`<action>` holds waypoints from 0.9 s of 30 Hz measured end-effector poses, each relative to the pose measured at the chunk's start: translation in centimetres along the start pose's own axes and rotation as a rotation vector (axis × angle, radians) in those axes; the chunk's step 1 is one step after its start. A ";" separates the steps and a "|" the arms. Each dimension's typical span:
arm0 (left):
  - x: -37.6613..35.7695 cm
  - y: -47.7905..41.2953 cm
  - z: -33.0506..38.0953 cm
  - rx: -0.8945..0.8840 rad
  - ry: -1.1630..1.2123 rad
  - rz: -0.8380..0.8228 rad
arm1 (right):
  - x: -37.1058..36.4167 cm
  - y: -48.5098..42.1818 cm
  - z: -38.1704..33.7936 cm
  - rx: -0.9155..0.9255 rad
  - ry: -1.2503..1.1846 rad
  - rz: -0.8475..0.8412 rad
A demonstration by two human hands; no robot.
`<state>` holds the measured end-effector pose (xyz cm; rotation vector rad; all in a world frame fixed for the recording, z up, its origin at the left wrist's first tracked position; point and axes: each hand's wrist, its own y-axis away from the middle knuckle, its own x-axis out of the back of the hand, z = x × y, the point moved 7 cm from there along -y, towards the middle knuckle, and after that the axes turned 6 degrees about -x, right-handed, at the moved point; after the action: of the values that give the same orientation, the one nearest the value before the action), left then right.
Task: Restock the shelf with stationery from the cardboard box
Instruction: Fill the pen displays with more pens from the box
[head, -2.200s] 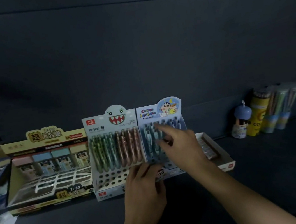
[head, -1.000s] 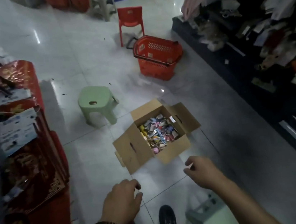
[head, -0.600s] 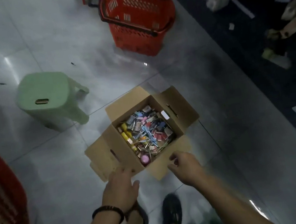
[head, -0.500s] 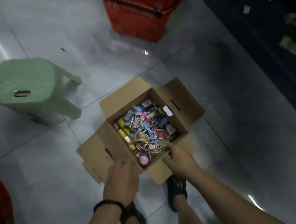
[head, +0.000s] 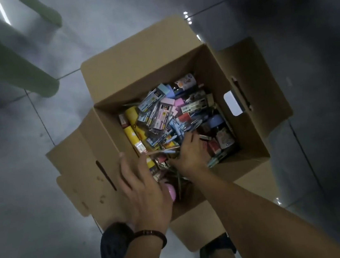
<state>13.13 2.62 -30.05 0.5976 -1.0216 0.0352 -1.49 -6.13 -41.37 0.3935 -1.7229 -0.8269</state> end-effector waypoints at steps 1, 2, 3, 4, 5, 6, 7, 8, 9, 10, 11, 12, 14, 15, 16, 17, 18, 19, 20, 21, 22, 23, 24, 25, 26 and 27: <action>-0.2 0.0 -0.1 0.002 -0.009 0.000 | -0.6 0.0 -0.1 0.021 0.033 0.013; -0.4 -0.1 -0.2 -0.001 -0.019 0.006 | -1.1 -0.1 0.0 0.044 0.061 0.013; -0.5 -0.1 -0.1 -0.007 -0.029 0.013 | -1.5 -0.3 -0.1 0.072 0.082 0.009; -0.5 -0.1 0.0 -0.009 -0.034 0.017 | -1.8 -0.4 -0.2 0.107 0.101 0.003; -0.4 -0.2 0.1 -0.007 -0.037 0.021 | -1.9 -0.4 -0.4 0.145 0.124 0.003; -0.5 -0.2 0.2 -0.005 -0.042 0.021 | -2.0 -0.4 -0.6 0.185 0.155 0.012; -0.6 -0.3 0.3 0.001 -0.050 0.020 | -1.9 -0.3 -0.7 0.226 0.188 0.032; -0.6 -0.3 0.4 0.009 -0.059 0.022 | -1.6 -0.2 -0.9 0.260 0.211 0.056; -0.6 -0.3 0.4 0.013 -0.072 0.027 | -1.4 -0.1 -1.0 0.284 0.228 0.066; -0.6 -0.3 0.5 0.012 -0.083 0.037 | -1.1 -0.1 -1.0 0.302 0.243 0.068; -0.6 -0.3 0.6 0.010 -0.087 0.046 | -1.0 -0.1 -1.0 0.317 0.256 0.069; -0.6 -0.3 0.6 0.015 -0.082 0.053 | -0.7 -0.1 -1.0 0.332 0.265 0.076; -0.3 -0.3 0.6 0.023 -0.060 0.060 | 0.1 0.0 -1.1 0.353 0.251 0.098; -0.1 -0.3 0.6 0.020 -0.044 0.067 | 0.6 0.1 -1.0 0.353 0.223 0.100; 0.3 -0.3 0.8 0.019 -0.023 0.076 | 1.4 0.4 -1.0 0.342 0.182 0.101; 0.7 -0.3 0.8 0.024 0.006 0.083 | 2.2 0.9 -1.0 0.324 0.130 0.099; 1.3 -0.1 1.0 0.034 0.052 0.088 | 3.3 1.7 -1.2 0.298 0.066 0.089; 2.2 0.1 1.3 0.049 0.130 0.086 | 4.5 2.7 -1.4 0.277 -0.004 0.072; 3.5 0.2 1.8 0.076 0.253 0.076 | 6.0 4.2 -1.8 0.260 -0.074 0.060; 4.9 0.4 2.4 0.128 0.436 0.050 | 7.6 5.9 -2.4 0.253 -0.129 0.045; 6.3 0.7 3.2 0.198 0.647 -0.007 | 9.1 7.9 -3.2 0.258 -0.155 0.013; 8.1 1.1 4.4 0.265 0.840 -0.068 | 10.7 10.2 -4.3 0.271 -0.161 -0.033; 10.3 1.4 5.6 0.311 0.995 -0.106 | 12.3 12.7 -5.5 0.290 -0.160 -0.083; 12.5 1.7 6.5 0.345 1.099 -0.135 | 14.1 15.5 -7.0 0.315 -0.168 -0.123; 14.9 2.0 7.2 0.368 1.156 -0.160 | 16.2 18.2 -8.5 0.344 -0.175 -0.139; 17.7 2.6 7.7 0.382 1.174 -0.172 | 18.3 20.9 -10.0 0.377 -0.175 -0.135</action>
<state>15.72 -3.25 -11.66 0.8450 0.1888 0.3898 5.24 -6.42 -12.61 0.7149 -2.0389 -0.6433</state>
